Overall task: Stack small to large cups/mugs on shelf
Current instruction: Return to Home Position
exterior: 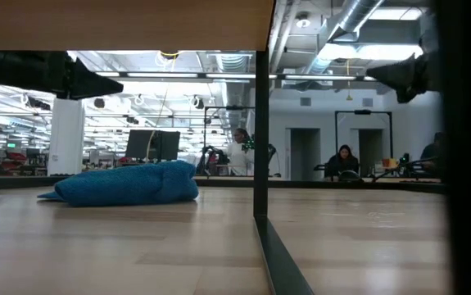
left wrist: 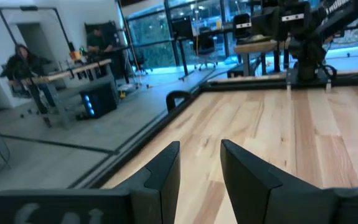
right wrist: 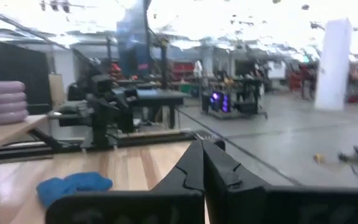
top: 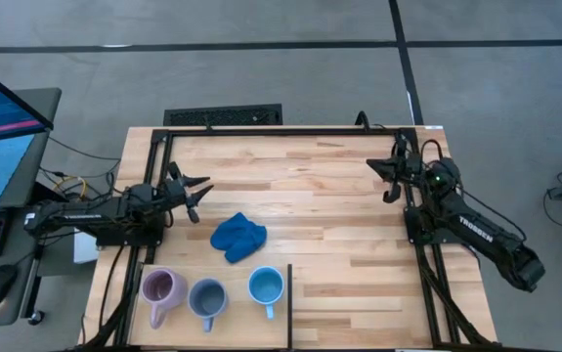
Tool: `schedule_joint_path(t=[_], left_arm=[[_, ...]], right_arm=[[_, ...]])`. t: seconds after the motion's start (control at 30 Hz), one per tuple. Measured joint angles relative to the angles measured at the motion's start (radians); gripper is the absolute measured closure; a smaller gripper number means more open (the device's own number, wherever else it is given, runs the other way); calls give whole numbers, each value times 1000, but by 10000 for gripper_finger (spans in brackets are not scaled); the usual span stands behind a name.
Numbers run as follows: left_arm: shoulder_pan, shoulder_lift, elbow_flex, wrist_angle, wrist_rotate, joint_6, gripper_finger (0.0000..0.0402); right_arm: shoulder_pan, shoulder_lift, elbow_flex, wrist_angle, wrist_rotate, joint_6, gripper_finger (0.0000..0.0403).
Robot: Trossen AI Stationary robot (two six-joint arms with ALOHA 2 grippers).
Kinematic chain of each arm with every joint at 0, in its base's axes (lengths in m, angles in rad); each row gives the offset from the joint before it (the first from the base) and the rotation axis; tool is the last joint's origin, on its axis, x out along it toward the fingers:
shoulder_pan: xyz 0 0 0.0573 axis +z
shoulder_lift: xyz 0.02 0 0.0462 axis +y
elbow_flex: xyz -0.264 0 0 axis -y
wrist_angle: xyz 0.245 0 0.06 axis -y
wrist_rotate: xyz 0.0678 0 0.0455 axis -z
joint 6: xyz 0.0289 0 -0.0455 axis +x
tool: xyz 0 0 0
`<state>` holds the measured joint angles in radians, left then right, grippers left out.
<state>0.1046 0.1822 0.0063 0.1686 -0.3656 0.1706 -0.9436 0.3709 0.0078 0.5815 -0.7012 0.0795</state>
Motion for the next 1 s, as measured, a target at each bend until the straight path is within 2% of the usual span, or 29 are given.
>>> schedule_joint_path(t=[0.1, 0.23, 0.47, 1.0], left_arm=[[0, 0, 0, 14, 0, 17, 294], [0, -18, 0, -13, -9, 20, 294], [0, -168, 0, -82, -50, 42, 294], [1, -178, 0, -84, -31, 30, 294]], right_arm=[[0, -64, 0, -22, -31, 8, 392], [0, -166, 0, -143, -39, 10, 392], [-1, -364, 0, -375, -31, -1, 393], [-1, -369, 0, -515, -20, -59, 393]])
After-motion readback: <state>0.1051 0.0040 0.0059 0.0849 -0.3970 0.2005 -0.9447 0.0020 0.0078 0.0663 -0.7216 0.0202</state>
